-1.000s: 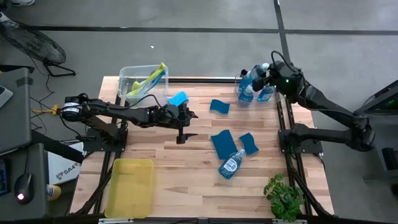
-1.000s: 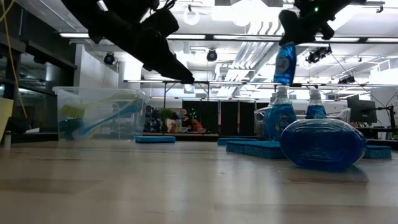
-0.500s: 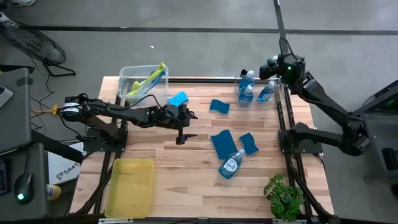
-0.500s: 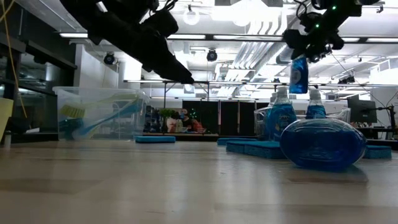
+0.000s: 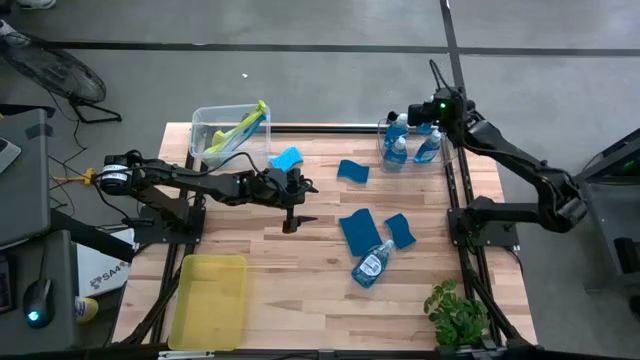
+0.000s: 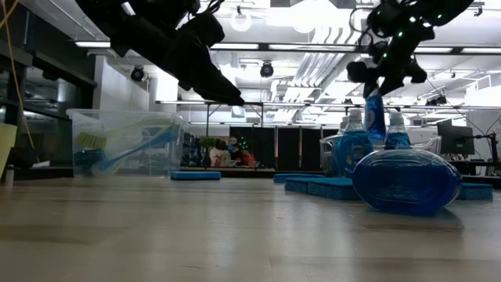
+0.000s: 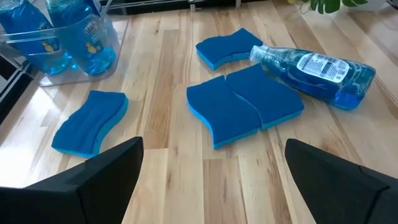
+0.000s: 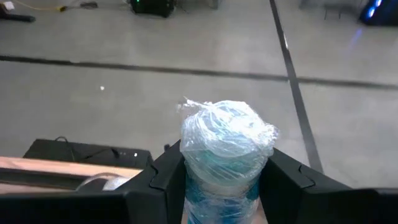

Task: Pick & Place Kitchen Sink Supplies
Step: Put the left soap dispenser into the transparent bin

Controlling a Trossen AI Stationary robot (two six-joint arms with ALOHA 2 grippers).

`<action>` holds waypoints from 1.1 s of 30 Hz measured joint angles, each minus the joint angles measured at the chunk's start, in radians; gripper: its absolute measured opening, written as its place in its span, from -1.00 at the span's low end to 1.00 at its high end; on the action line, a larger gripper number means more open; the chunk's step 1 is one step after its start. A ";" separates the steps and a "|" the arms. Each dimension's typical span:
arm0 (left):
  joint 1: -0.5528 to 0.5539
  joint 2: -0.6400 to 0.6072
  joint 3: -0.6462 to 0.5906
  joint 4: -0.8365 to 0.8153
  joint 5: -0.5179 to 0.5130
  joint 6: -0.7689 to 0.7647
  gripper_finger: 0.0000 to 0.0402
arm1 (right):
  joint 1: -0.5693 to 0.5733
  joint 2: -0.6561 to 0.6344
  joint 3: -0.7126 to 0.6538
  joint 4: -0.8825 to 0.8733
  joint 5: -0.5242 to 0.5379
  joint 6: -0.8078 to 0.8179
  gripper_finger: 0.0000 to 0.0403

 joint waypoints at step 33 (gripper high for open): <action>0.000 0.000 0.000 -0.006 -0.004 -0.043 0.92 | 0.163 0.121 -0.210 0.270 0.150 0.174 -0.28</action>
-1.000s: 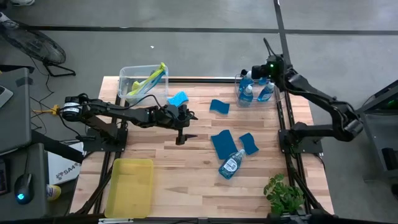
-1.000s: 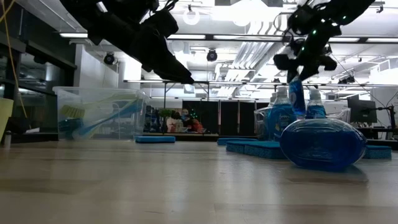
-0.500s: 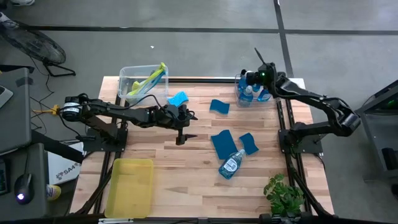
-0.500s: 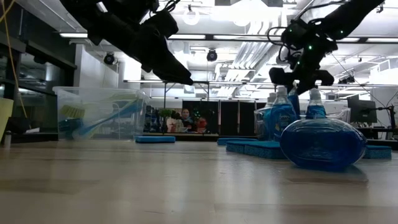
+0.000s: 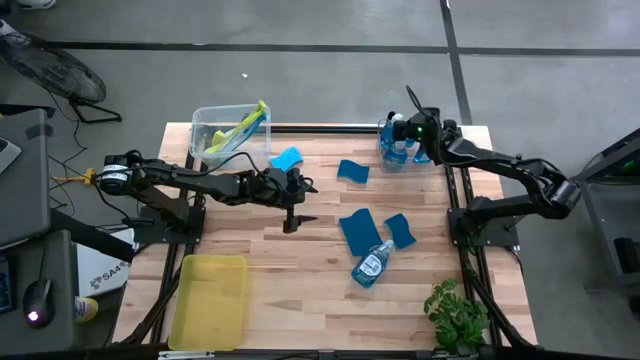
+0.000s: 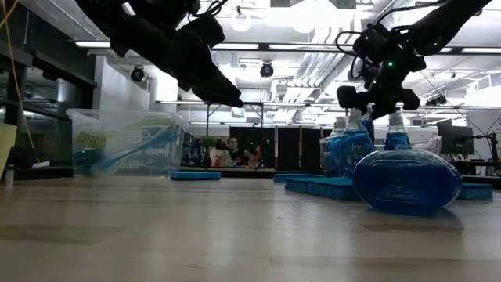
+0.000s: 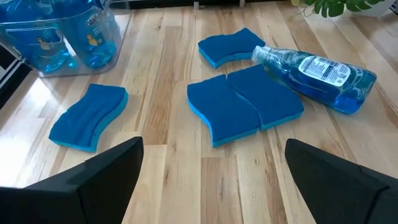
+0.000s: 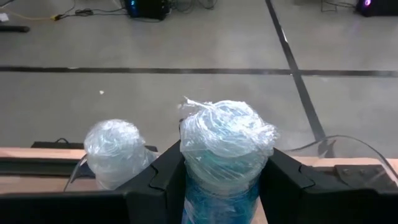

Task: Pick & Place Kitchen Sink Supplies
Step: Put the left soap dispenser into the transparent bin

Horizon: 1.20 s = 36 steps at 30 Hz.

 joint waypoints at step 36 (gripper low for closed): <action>0.000 0.000 0.000 0.000 0.000 -0.006 0.92 | -0.194 0.009 0.073 -0.032 -0.335 -0.295 -0.28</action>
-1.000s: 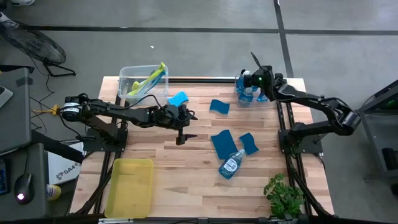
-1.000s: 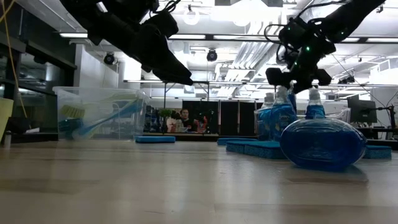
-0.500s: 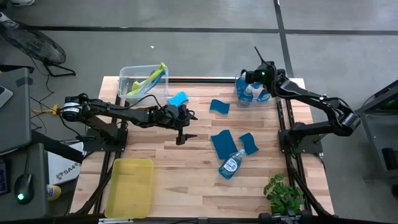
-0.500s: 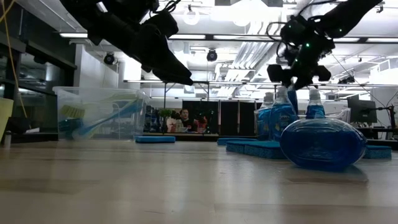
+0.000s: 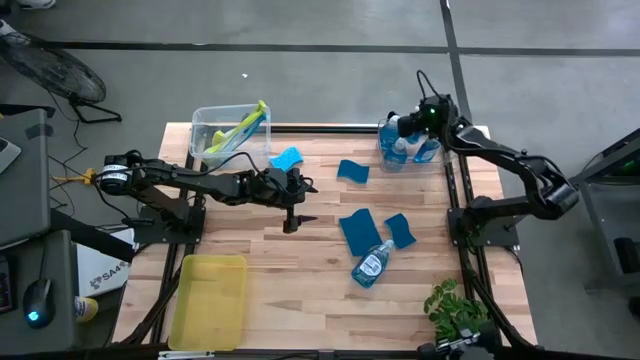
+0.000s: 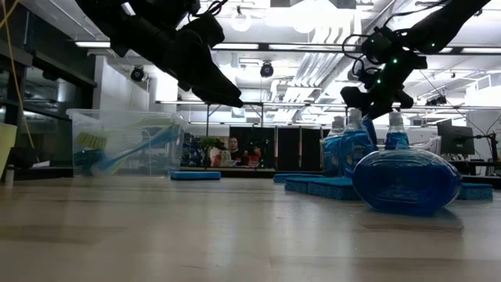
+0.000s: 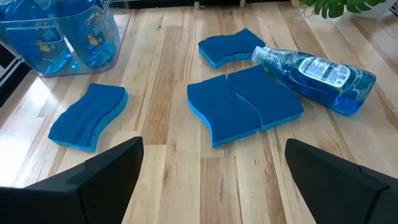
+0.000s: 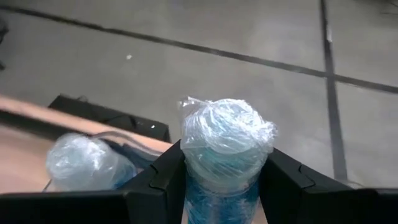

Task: Pick & Place Kitchen Sink Supplies
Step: Put the left soap dispenser into the transparent bin, then put the soap dispenser into the transparent bin

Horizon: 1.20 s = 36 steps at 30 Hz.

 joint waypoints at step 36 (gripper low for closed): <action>0.000 0.000 0.000 -0.003 0.002 -0.005 0.92 | -0.010 0.018 -0.002 -0.011 -0.083 -0.012 -0.01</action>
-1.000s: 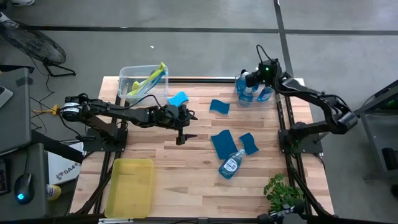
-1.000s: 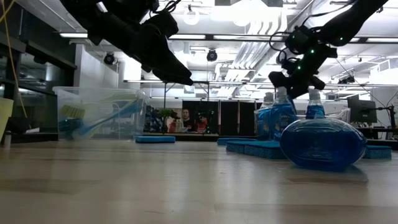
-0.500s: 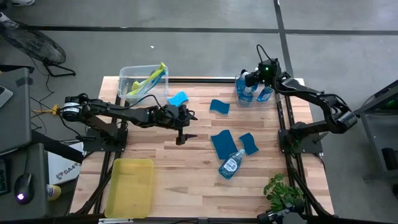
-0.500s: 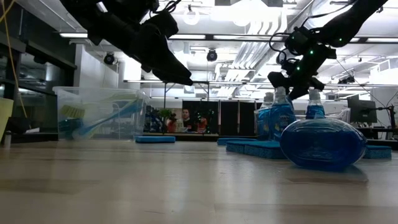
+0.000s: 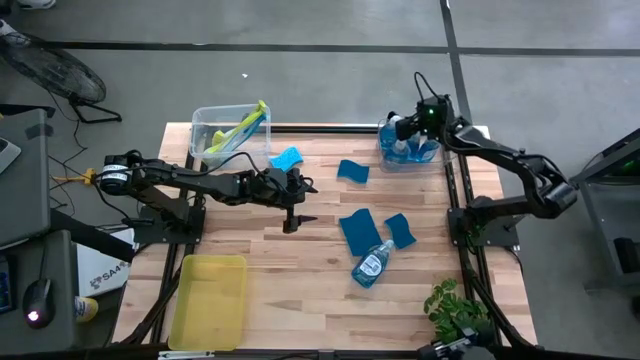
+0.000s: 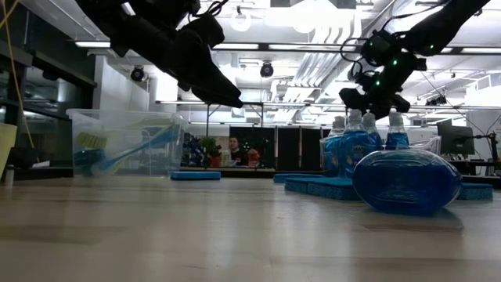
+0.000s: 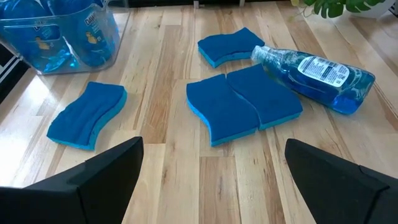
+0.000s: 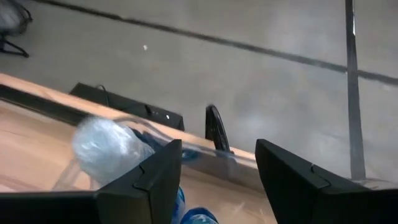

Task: Pick & Place Kitchen Sink Supplies
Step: Put the soap dispenser into the transparent bin

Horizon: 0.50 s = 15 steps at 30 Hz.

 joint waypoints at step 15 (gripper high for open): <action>0.000 0.000 0.000 0.000 -0.002 -0.008 0.92 | 0.001 -0.279 0.000 -0.020 -0.113 0.002 -0.01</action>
